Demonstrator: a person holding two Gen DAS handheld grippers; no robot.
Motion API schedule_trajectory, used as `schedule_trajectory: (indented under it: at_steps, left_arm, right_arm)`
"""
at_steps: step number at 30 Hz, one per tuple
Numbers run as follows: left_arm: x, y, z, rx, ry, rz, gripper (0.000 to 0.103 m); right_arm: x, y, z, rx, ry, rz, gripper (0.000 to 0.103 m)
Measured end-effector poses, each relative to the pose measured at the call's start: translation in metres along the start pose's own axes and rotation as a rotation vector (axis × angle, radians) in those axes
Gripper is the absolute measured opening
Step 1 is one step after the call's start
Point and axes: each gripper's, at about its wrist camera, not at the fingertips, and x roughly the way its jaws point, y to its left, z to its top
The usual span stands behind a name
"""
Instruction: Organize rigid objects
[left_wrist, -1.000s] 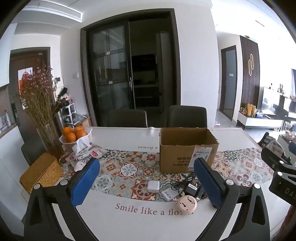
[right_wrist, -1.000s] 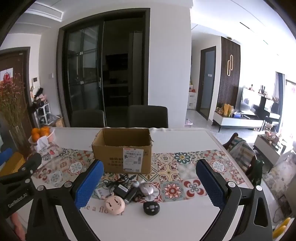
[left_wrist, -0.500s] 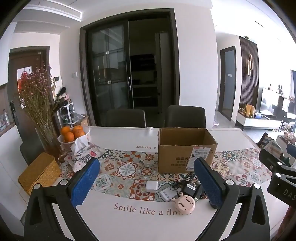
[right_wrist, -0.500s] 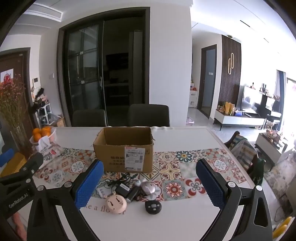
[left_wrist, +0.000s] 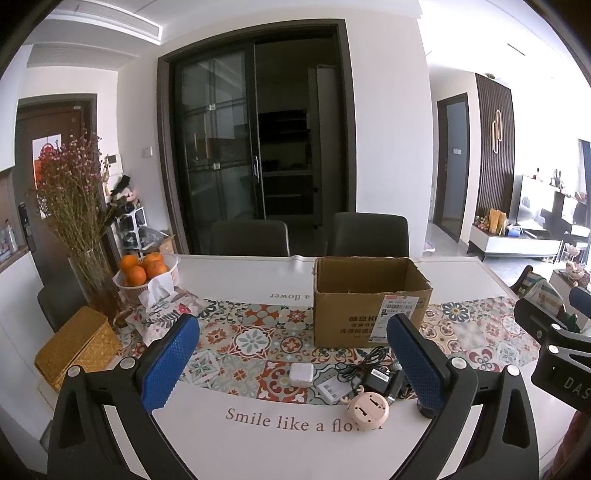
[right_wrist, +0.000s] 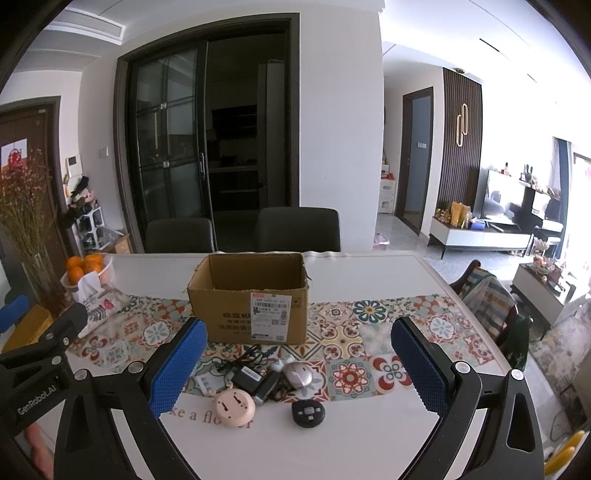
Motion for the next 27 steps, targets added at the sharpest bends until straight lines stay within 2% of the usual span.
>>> schedule_trajectory:
  at_steps: [27]
  left_arm:
    - [0.0023,0.0028,0.0027,-0.004,-0.007,0.0,0.103]
  right_arm:
    - [0.0064,0.0056,0.0068,-0.009,-0.012,0.013,0.1]
